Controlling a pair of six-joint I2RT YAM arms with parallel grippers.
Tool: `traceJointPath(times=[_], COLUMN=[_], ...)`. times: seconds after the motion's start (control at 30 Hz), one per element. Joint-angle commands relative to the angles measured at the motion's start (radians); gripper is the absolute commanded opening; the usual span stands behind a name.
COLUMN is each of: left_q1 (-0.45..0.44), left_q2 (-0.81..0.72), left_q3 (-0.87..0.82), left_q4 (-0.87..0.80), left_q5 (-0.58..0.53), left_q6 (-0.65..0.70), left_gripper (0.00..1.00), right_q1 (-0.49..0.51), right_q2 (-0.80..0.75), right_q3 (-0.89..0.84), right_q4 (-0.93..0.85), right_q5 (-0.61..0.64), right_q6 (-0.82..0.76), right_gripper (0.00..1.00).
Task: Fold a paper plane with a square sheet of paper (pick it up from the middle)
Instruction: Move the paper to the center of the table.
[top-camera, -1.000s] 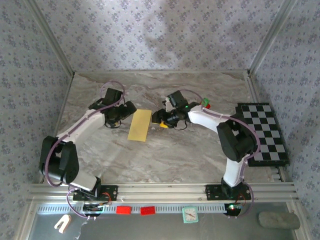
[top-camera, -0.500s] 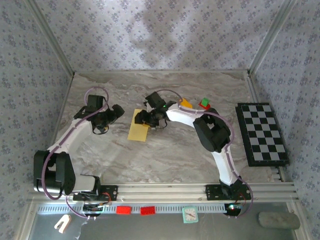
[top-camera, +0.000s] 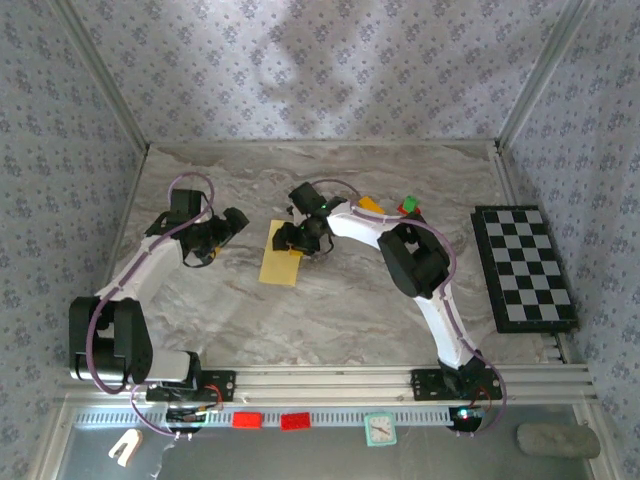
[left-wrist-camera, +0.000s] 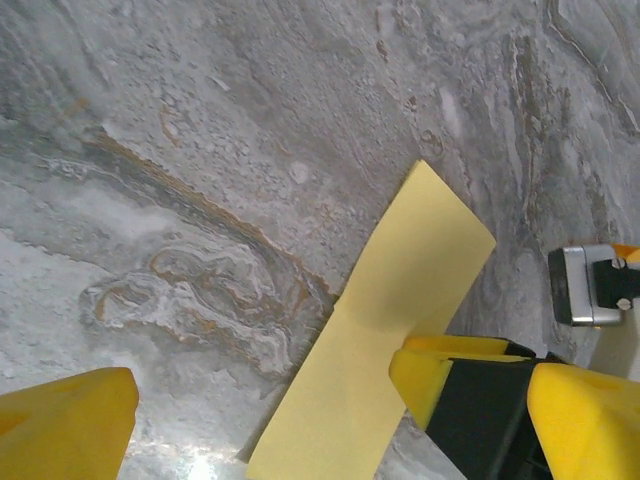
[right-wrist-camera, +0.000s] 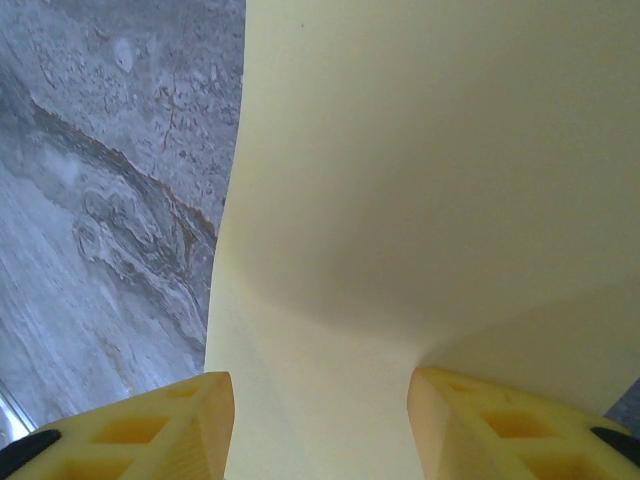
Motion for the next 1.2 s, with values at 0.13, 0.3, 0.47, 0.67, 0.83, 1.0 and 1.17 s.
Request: traceJointPath(times=[0.13, 0.3, 0.47, 0.67, 0.83, 1.0, 1.17], left_q1=[-0.027, -0.099, -0.212, -0.329, -0.387, -0.437, -0.474], left_q2=[0.009, -0.017, -0.039, -0.001, 0.035, 0.079, 0.122], left_q3=[-0.046, -0.115, -0.19, -0.195, -0.211, -0.222, -0.234], left_q4=[0.019, 0.037, 0.141, 0.2, 0.265, 0.325, 0.363], left_q5=[0.126, 0.123, 0.11, 0.086, 0.091, 0.108, 0.119], left_q6=[0.029, -0.007, -0.12, -0.209, -0.271, -0.322, -0.357], left_gripper=[0.99, 0.99, 0.99, 0.97, 0.91, 0.79, 0.66], right_q1=[-0.055, -0.096, -0.122, -0.129, -0.137, -0.146, -0.152], right_q2=[-0.128, -0.256, -0.374, -0.345, -0.322, -0.309, -0.284], right_q3=[-0.214, -0.324, -0.476, -0.501, -0.501, -0.546, -0.564], right_q4=[-0.144, -0.011, 0.179, 0.208, 0.202, 0.215, 0.228], right_q5=[0.107, -0.063, -0.052, -0.057, -0.045, -0.043, -0.04], right_q6=[-0.281, -0.142, 0.094, 0.112, 0.101, 0.099, 0.099], right_gripper=[0.53, 0.53, 0.53, 0.49, 0.47, 0.47, 0.46])
